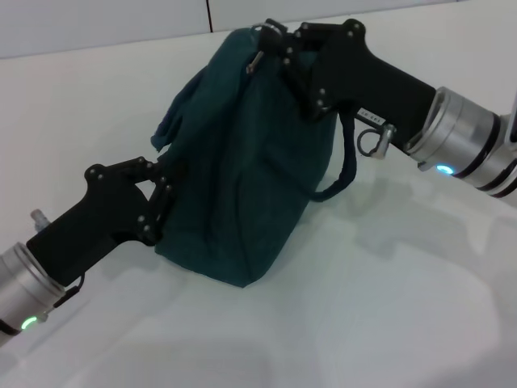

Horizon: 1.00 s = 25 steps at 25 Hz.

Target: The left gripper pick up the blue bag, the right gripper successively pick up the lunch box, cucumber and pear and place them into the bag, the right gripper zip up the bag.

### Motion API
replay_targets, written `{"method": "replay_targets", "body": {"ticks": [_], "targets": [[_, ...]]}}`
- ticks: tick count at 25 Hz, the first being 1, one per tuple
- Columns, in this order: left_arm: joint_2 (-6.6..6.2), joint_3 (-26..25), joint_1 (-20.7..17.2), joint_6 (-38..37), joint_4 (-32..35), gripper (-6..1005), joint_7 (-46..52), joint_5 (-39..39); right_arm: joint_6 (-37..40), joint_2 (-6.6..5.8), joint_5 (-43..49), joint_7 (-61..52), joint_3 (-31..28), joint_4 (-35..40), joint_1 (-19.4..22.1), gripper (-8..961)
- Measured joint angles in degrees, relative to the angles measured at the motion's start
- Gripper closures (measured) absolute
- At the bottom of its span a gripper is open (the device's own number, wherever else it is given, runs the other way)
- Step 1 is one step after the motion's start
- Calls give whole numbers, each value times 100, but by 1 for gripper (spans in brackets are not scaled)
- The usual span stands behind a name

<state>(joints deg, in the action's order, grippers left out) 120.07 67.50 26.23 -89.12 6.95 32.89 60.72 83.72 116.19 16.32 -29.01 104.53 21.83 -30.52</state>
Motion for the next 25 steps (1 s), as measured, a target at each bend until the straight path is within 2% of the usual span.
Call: {"method": "replay_targets", "body": {"ticks": [6, 25], "targets": [[3, -63, 41, 97, -35, 940, 6, -70, 8, 0, -57, -22, -18, -99, 35, 939], [-72, -70, -75, 301, -6, 940, 92, -547, -49, -13, -556, -78, -56, -369, 307, 938]]}}
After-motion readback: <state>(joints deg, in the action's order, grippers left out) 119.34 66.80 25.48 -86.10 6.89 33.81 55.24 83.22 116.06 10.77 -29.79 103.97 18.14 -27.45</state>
